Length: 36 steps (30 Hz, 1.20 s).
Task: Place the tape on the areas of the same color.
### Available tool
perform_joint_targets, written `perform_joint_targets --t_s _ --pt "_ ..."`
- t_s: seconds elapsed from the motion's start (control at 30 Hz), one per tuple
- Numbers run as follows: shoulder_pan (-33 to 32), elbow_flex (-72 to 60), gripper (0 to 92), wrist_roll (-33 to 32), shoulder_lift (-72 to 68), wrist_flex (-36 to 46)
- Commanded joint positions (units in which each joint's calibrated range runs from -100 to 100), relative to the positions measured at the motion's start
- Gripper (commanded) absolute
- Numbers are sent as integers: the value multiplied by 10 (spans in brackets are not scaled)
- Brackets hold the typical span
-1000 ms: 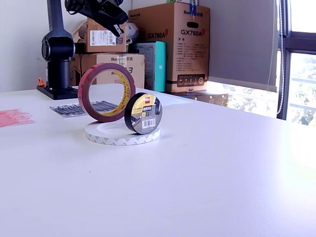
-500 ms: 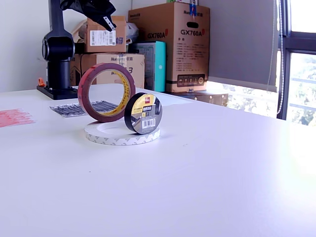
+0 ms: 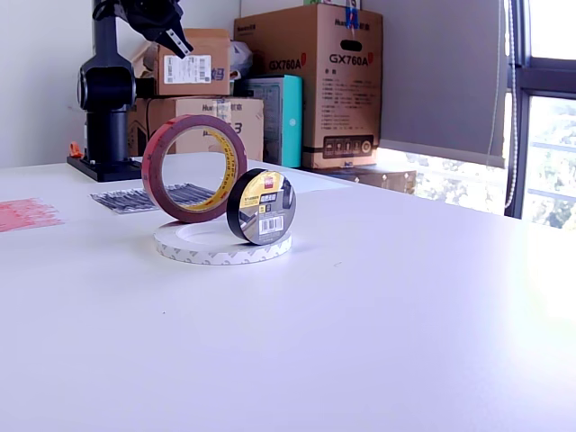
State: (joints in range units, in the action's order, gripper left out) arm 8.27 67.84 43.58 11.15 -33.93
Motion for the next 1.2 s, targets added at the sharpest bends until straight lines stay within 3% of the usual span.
perform_joint_targets --t_s 0.0,0.47,1.17 --pt "12 3 2 -1 -3 -3" --pt "21 -8 2 -3 -5 -4" --pt "-73 -67 2 -4 -64 -4"
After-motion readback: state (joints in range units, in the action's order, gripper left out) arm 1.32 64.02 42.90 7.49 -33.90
